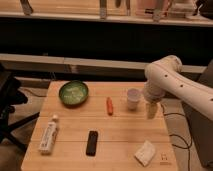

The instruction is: Move the arm in a circular motion

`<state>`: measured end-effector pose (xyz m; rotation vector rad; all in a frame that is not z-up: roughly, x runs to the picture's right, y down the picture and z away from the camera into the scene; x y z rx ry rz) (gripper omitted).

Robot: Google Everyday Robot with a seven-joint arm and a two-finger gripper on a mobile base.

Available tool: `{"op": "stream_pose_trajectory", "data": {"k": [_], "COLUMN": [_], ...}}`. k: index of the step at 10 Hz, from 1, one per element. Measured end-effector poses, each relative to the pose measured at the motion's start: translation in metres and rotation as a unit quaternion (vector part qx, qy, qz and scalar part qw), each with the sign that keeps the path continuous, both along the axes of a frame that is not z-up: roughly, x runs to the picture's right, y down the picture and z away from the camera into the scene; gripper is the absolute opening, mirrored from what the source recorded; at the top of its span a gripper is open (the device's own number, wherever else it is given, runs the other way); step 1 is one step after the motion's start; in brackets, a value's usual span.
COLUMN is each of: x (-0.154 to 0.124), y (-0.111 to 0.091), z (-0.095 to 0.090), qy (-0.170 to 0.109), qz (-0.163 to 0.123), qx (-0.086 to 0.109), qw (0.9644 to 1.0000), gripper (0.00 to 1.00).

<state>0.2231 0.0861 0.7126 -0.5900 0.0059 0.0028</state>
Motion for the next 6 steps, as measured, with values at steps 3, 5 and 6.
{"op": "stream_pose_trajectory", "data": {"k": [3,5,6], "x": [0.0,0.003,0.0035], "y": [-0.0048,-0.0038,-0.0024], "z": [0.0039,0.0039,0.0034], "qy": [0.0,0.001,0.0], "qz": [0.001,0.002,0.001], "qx": [-0.002,-0.002,-0.003], "qw": [1.0,1.0,1.0], "gripper": [0.8,0.8,0.8]}}
